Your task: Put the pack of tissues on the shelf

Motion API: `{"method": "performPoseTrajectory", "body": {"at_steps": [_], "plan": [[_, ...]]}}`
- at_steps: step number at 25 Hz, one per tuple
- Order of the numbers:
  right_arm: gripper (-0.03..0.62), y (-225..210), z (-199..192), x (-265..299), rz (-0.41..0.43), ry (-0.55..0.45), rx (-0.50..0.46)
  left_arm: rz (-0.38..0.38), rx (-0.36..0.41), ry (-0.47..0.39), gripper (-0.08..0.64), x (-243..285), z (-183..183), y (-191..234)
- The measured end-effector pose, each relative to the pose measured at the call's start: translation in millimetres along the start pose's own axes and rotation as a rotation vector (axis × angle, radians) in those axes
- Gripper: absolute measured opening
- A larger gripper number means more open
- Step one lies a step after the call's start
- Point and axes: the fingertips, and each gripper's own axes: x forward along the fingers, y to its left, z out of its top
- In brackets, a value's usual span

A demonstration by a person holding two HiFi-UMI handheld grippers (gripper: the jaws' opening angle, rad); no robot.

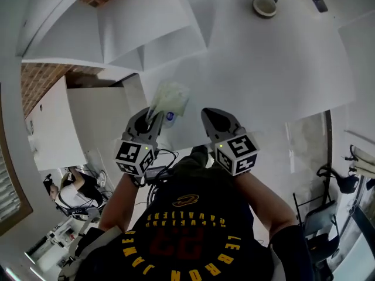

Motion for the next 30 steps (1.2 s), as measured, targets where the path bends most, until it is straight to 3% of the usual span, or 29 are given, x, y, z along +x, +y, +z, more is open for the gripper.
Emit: {"method": "performPoseTrajectory", "body": {"at_steps": [13,30], "plan": [[-0.011,-59.8,-1.0,0.7,-0.004,-0.02,-0.021,0.078,0.071,-0.058,0.06,88.5,18.2,16.1],[-0.011,-61.2,6.3,39.2,0.021,-0.031,-0.033,0.118,0.117,-0.093,0.06,152.3,54.9,80.4]]}}
